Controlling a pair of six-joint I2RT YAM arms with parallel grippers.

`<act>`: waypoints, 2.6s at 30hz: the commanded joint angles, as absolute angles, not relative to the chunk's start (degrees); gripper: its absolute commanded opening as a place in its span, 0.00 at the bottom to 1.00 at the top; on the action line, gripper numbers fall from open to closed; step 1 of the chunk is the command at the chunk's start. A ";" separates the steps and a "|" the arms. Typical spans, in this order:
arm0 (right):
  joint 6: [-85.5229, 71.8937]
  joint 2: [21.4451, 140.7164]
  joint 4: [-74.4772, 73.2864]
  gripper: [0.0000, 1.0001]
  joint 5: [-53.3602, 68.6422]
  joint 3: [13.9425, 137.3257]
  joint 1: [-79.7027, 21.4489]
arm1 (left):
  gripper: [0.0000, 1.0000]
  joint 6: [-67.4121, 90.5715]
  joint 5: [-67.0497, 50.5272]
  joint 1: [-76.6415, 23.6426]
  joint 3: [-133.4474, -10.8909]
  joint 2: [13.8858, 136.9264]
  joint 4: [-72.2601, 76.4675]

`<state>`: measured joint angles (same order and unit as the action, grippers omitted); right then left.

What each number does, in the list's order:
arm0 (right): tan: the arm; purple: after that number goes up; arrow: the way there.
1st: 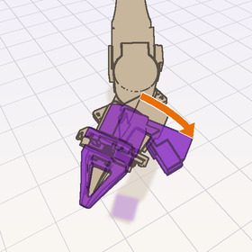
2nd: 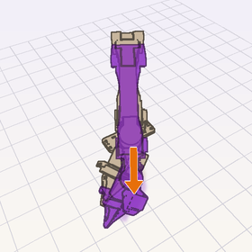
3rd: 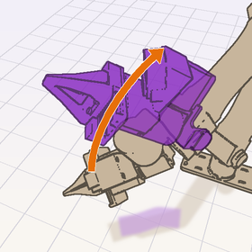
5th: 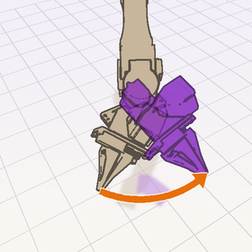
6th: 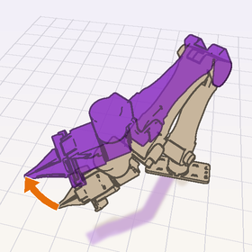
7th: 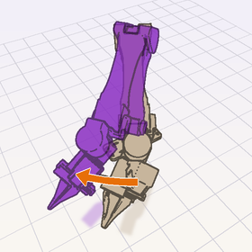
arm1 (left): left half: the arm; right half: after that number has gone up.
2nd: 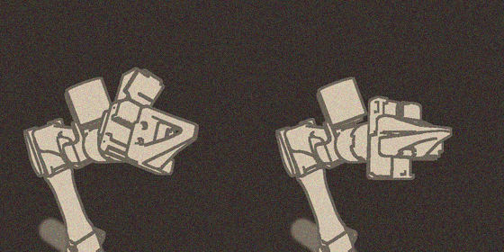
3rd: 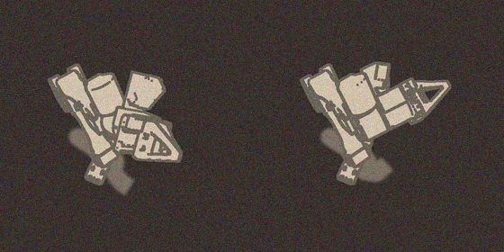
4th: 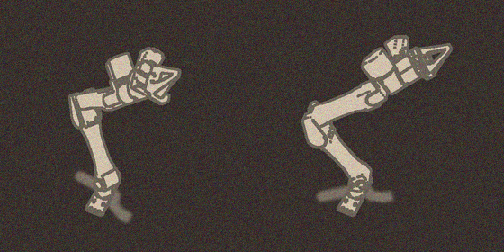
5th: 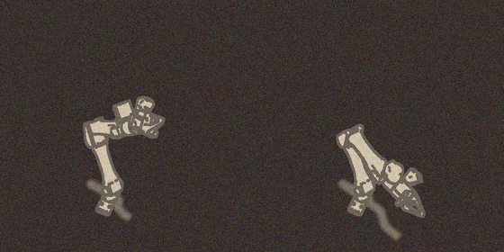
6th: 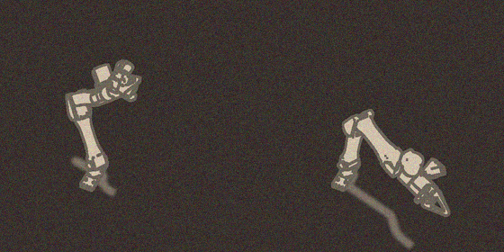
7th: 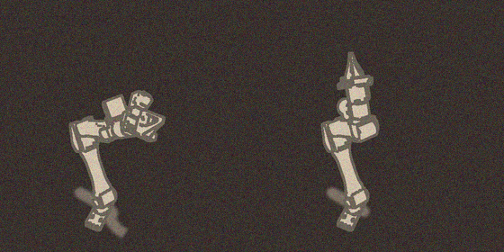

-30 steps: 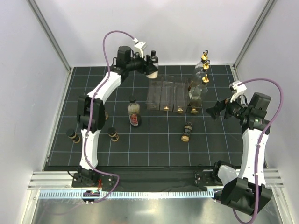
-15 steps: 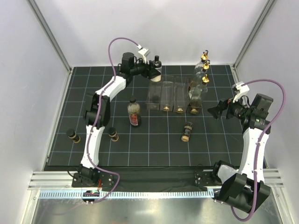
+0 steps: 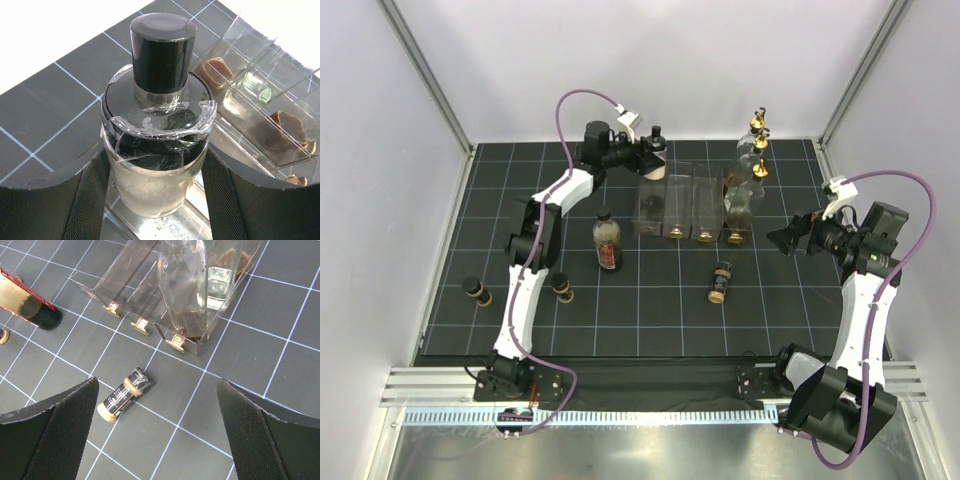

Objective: Organize the condiment bottles
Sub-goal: Place the bottle in the storage box.

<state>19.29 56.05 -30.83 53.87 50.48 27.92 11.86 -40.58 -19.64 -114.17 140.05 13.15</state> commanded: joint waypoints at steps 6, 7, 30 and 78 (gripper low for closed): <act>18.98 56.34 -28.83 1.00 56.25 50.54 29.00 | 0.13 11.43 -41.22 -18.81 -115.49 139.83 18.55; 18.98 56.34 -28.74 1.00 56.25 50.62 29.00 | 0.14 11.43 -41.39 -18.81 -115.49 140.01 18.28; 18.28 57.04 -29.18 1.00 59.59 50.98 31.03 | 0.56 10.64 -40.08 -18.81 -114.08 140.80 15.47; 22.94 53.88 -34.01 1.00 64.07 50.71 32.96 | 1.00 7.29 -20.84 -15.73 -94.22 98.02 -1.30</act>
<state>21.37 54.96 -34.00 62.24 50.46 32.73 8.27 -24.84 -16.45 -94.85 103.44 1.78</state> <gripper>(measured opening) 0.996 0.996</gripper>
